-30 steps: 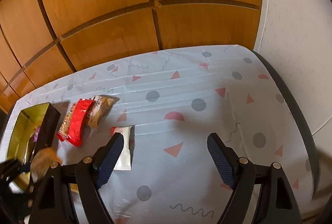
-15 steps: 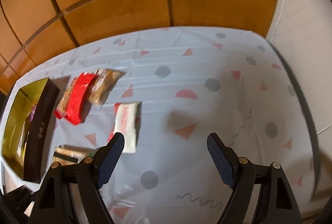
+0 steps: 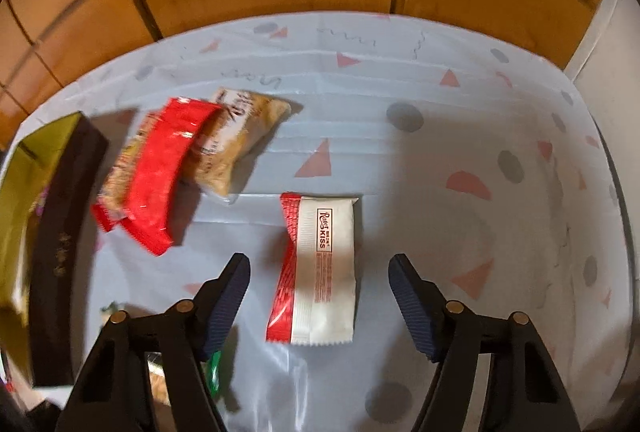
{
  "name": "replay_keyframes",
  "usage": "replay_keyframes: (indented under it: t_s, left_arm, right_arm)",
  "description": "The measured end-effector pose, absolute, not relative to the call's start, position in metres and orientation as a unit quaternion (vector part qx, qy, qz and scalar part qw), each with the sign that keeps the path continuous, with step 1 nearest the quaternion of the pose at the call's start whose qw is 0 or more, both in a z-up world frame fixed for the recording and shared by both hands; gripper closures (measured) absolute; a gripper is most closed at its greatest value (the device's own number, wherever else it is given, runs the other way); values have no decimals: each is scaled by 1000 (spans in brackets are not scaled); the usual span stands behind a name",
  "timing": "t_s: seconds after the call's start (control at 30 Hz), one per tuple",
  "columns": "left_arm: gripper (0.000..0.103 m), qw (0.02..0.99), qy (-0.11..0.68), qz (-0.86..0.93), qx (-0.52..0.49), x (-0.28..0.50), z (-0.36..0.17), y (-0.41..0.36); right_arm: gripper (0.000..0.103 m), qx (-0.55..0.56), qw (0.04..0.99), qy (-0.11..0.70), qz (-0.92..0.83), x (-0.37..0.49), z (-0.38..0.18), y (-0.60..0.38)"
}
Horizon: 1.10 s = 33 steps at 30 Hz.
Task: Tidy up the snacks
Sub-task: 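Lift the clear pack with the left tool while the right tool grasps the white-red pack, then lower the clear pack into the gold tin and open the left tool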
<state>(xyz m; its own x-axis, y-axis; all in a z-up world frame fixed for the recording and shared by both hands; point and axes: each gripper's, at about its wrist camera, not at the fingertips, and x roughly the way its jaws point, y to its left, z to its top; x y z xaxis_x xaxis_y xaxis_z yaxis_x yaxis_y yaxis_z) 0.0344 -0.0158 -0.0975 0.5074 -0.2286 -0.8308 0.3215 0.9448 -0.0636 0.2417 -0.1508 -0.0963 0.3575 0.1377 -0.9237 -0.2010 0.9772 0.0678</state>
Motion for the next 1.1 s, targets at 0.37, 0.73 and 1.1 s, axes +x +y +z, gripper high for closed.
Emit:
replay_keyframes:
  t_s: [0.37, 0.73, 1.1]
  left_arm:
    - [52, 872, 461, -159, 52, 31, -96, -16]
    - [59, 887, 423, -183, -29, 25, -40, 16]
    - [59, 900, 409, -45, -140, 71, 1, 125]
  right_arm:
    - [67, -36, 831, 544, 111, 178, -104, -164]
    - [66, -68, 847, 516, 106, 166, -106, -157]
    - [66, -61, 856, 502, 106, 158, -105, -157]
